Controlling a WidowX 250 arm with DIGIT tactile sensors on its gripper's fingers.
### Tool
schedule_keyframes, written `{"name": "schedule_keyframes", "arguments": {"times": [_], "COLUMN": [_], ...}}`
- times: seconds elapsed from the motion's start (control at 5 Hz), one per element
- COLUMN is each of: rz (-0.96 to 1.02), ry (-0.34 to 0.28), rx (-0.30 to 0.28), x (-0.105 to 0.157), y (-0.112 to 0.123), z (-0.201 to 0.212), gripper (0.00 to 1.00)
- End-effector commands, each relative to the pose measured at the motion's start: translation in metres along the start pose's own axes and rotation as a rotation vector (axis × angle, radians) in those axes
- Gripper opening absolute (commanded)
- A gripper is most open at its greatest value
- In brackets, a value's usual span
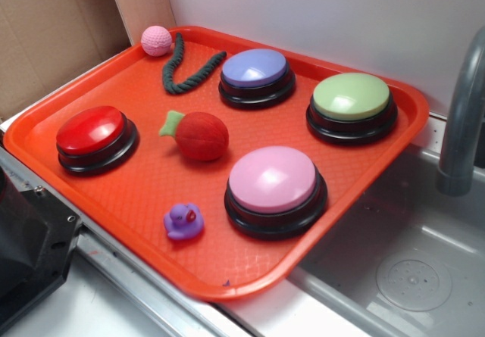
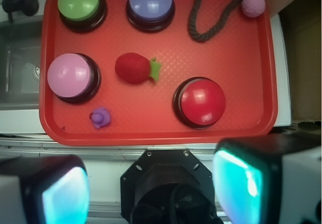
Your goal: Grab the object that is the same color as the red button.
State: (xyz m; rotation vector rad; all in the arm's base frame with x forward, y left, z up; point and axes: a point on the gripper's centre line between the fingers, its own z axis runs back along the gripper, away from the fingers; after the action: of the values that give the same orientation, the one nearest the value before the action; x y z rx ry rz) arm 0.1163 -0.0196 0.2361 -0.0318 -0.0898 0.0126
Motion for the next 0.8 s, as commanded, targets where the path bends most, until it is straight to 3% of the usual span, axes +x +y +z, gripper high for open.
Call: {"name": "schedule_keyframes", "arguments": {"times": [0.0, 0.2, 0.4, 0.6], "rz": [0.000, -0.254, -0.511, -0.767], "ry": [0.000, 0.011, 0.093, 0.133], "rx": [0.000, 0.030, 0.078, 0.174], "x": [0.000, 0.034, 0.065, 0.090], "y": [0.000, 0.002, 0.006, 0.012], "z": [0.000, -0.010, -0.029, -0.054], "gripper": [1.00, 1.00, 1.00, 1.00]}}
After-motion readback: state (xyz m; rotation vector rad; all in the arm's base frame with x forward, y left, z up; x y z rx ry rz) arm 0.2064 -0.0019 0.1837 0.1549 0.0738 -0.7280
